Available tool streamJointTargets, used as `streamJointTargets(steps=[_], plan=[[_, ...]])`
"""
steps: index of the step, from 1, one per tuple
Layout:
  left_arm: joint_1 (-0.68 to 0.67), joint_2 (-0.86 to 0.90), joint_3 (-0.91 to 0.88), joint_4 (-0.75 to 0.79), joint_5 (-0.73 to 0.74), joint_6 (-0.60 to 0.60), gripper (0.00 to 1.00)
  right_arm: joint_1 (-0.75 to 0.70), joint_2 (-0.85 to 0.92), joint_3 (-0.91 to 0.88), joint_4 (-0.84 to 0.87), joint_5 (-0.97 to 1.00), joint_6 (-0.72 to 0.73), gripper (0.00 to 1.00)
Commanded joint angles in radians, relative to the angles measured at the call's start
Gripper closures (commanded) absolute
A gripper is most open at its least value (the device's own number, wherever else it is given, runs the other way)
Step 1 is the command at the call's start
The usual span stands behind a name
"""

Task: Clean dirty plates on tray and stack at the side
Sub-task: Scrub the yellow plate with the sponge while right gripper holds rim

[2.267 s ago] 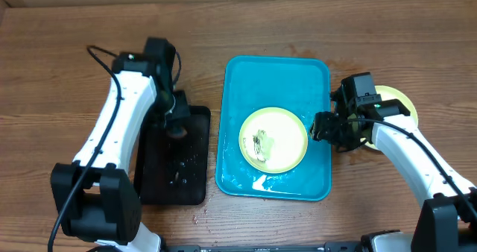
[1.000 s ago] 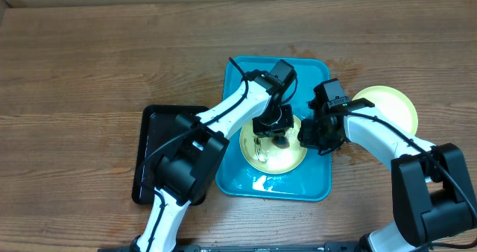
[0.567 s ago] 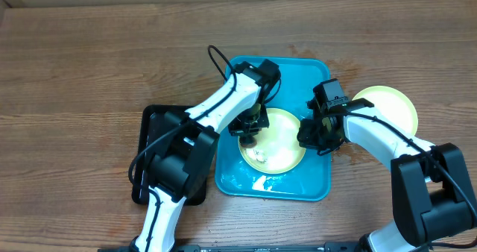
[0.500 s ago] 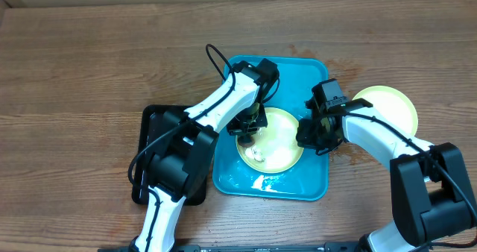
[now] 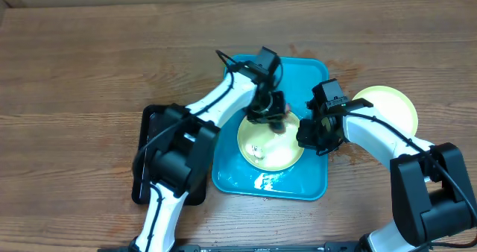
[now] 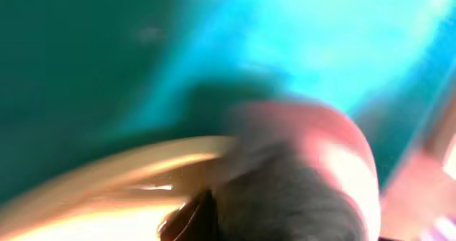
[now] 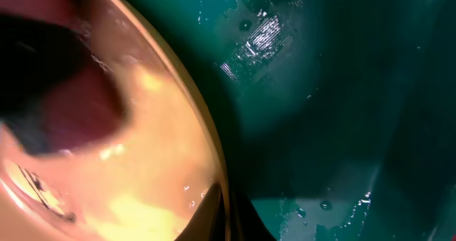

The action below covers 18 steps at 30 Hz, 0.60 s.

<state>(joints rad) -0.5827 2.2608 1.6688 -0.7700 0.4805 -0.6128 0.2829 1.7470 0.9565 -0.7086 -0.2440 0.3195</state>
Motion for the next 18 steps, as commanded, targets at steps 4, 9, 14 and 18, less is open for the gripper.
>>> streamJointTargets(steps=[4,9,14,18], plan=[[-0.087,0.077,-0.017,-0.023,0.185,0.023,0.96,-0.002,0.033,-0.013,-0.006,0.068,-0.002,0.96],[-0.071,0.076,-0.016,-0.175,0.13,0.022,0.96,-0.003,0.033,-0.013,-0.006,0.068,-0.002,0.96],[-0.023,0.06,-0.016,-0.335,-0.045,-0.011,0.96,-0.003,0.033,-0.013,-0.005,0.068,-0.002,0.96],[0.027,0.036,-0.016,-0.423,-0.249,-0.047,0.96,-0.003,0.033,-0.013,-0.002,0.068,-0.002,0.96]])
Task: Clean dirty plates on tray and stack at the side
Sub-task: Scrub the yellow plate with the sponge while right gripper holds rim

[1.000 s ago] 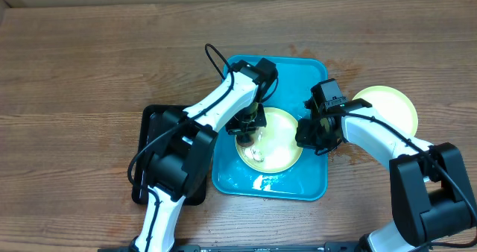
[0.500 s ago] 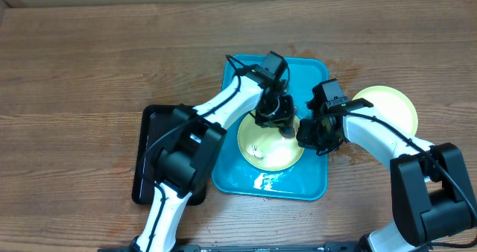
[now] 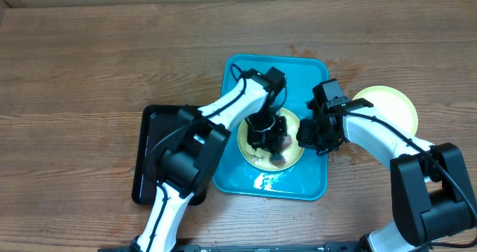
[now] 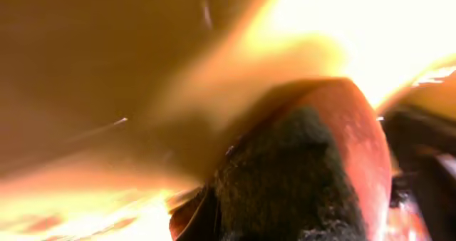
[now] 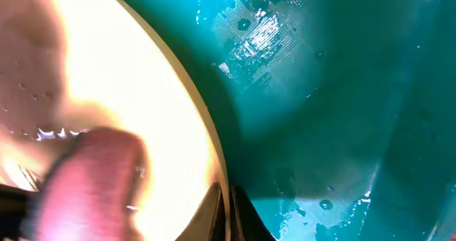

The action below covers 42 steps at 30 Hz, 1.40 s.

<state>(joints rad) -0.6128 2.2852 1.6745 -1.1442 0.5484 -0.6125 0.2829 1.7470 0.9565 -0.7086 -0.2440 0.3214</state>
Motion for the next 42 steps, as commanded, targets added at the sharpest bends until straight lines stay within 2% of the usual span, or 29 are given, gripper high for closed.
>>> streamJointTargets(steps=[1,7,11,17,24,30,37,42], plan=[[0.067,0.006,-0.022,-0.068,-0.378,-0.055,0.96,-0.002,0.033,-0.013,-0.003,0.068,-0.004,0.96],[0.091,-0.006,-0.022,-0.134,-0.711,-0.084,0.96,-0.003,0.033,-0.013,0.0,0.068,-0.004,0.96],[0.091,-0.013,-0.019,-0.126,-0.756,-0.083,0.96,-0.003,0.033,-0.013,0.001,0.068,-0.004,0.96],[0.077,-0.013,-0.018,-0.006,-0.529,-0.007,0.96,-0.003,0.033,-0.013,0.001,0.068,-0.004,0.96],[0.029,-0.002,-0.019,0.207,-0.199,-0.004,0.96,-0.002,0.033,-0.013,0.0,0.068,-0.004,0.96],[-0.06,0.045,-0.019,0.348,-0.042,-0.016,0.96,-0.002,0.033,-0.013,0.0,0.068,-0.004,0.96],[-0.085,0.048,-0.019,0.281,0.068,-0.013,0.96,-0.002,0.033,-0.013,0.0,0.068,-0.004,0.96],[-0.048,0.048,-0.018,0.143,-0.046,-0.014,0.96,-0.002,0.033,-0.013,0.0,0.068,-0.004,0.96]])
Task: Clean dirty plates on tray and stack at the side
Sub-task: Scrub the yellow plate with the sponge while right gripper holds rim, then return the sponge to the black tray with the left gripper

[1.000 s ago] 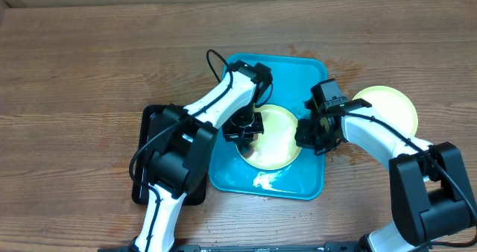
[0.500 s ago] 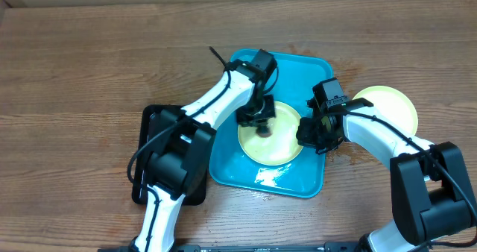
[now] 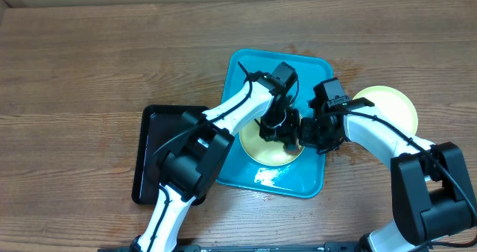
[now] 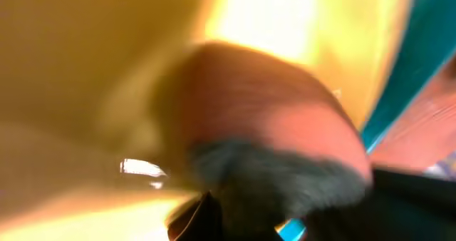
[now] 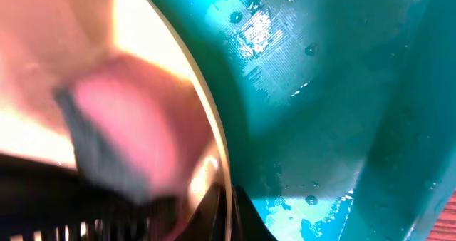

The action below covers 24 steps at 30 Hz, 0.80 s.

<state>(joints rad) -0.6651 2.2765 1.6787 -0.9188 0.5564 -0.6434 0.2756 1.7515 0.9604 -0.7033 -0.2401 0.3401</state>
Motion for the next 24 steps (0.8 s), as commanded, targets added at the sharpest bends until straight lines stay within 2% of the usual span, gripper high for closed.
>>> streamJointTargets(steps=[1,6,10,12,14,18,24], plan=[[0.016,0.057,-0.021,-0.115,-0.098,0.012,0.96,0.005,0.028,-0.017,-0.005,0.064,-0.023,0.96],[0.064,0.038,0.011,-0.309,-0.473,-0.079,0.96,0.005,0.028,-0.017,-0.005,0.064,-0.023,0.96],[0.087,0.0,0.027,-0.367,-0.725,-0.128,0.96,0.005,0.028,-0.017,-0.005,0.064,-0.023,0.96],[0.096,-0.013,0.028,-0.365,-0.79,-0.128,0.96,0.005,0.028,-0.017,-0.005,0.064,-0.023,0.96],[0.106,-0.027,0.034,-0.369,-0.794,-0.122,0.95,0.005,0.028,-0.017,-0.003,0.064,-0.023,0.96],[0.123,-0.1,0.04,-0.379,-0.681,-0.113,0.95,0.005,0.028,-0.017,0.004,0.064,-0.023,0.96],[0.169,-0.345,0.04,-0.372,-0.504,-0.023,0.96,0.005,0.028,-0.017,0.003,0.064,-0.023,0.96]])
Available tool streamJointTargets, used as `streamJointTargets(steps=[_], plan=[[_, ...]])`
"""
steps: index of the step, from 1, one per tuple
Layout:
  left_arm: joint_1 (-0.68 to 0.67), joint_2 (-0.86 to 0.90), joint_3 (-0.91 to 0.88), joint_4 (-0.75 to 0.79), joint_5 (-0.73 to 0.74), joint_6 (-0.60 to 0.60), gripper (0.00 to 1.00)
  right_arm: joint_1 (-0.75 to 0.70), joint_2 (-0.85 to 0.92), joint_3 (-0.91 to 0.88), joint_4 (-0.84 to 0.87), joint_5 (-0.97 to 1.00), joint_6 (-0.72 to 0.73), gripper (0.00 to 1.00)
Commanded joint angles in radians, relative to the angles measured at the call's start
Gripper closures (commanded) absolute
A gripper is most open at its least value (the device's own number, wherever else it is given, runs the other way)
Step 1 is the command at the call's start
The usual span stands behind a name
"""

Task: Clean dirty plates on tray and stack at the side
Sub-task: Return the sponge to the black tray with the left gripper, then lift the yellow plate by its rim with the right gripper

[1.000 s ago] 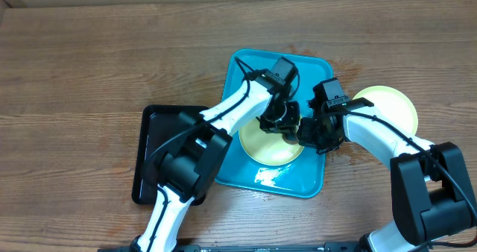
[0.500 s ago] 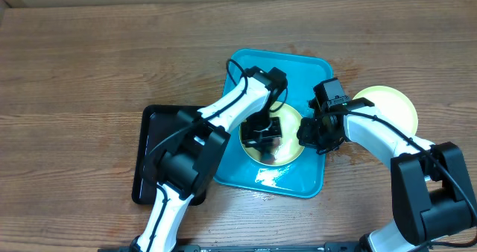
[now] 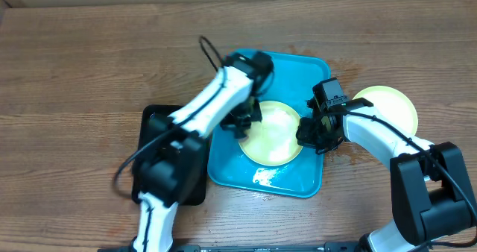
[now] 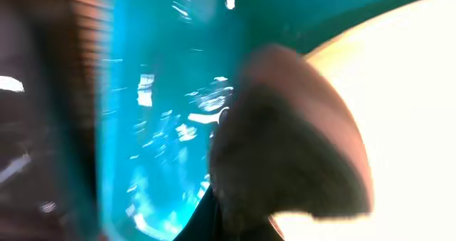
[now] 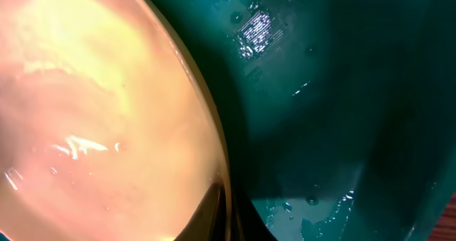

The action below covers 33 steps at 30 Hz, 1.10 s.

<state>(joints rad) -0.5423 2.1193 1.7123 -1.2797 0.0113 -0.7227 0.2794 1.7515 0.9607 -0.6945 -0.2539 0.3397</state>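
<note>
A pale yellow plate [image 3: 274, 133] lies wet on the blue tray [image 3: 298, 71]. My left gripper [image 3: 244, 122] is at the plate's left edge, shut on a pink sponge [image 4: 292, 137] with a dark scouring face. In the left wrist view the sponge sits over the line between the plate [image 4: 406, 84] and the wet tray floor [image 4: 160, 127]. My right gripper [image 3: 310, 136] is shut on the plate's right rim; the right wrist view shows its jaws [image 5: 228, 205] pinching that rim of the plate [image 5: 100, 105]. No dirt shows on the plate.
A second pale yellow plate [image 3: 387, 106] lies on the wooden table right of the tray, beside my right arm. A black tray [image 3: 153, 159] sits left of the blue one, under my left arm. Water pools on the blue tray's near edge [image 3: 264, 179].
My left gripper and its sponge have gone from the plate's right part, close to the right gripper, to the plate's left edge. The right gripper still holds the rim.
With the right gripper holding the plate's right rim throughout, the sponge was first at the plate's far rim, with a smudge near the plate's front left. It was then on the plate's near part, then its right part, and now its left edge. The smudge is gone.
</note>
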Motion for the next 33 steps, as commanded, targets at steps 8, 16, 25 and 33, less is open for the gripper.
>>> streamJointTargets(steps=[8,16,25,33], plan=[[0.208,-0.47,0.0,-0.196,-0.203,0.072,0.96,0.001,0.028,-0.017,-0.01,0.077,-0.023,0.96],[0.299,-0.493,-0.319,-0.129,-0.278,0.072,0.96,0.001,0.028,-0.018,-0.016,0.077,-0.027,0.96],[0.322,-0.474,-0.637,0.179,-0.12,0.063,0.81,0.001,0.011,-0.006,-0.051,0.081,-0.034,0.96],[0.444,-0.572,-0.457,0.044,0.033,0.168,0.45,0.087,-0.175,0.137,-0.224,0.204,-0.087,0.96]])
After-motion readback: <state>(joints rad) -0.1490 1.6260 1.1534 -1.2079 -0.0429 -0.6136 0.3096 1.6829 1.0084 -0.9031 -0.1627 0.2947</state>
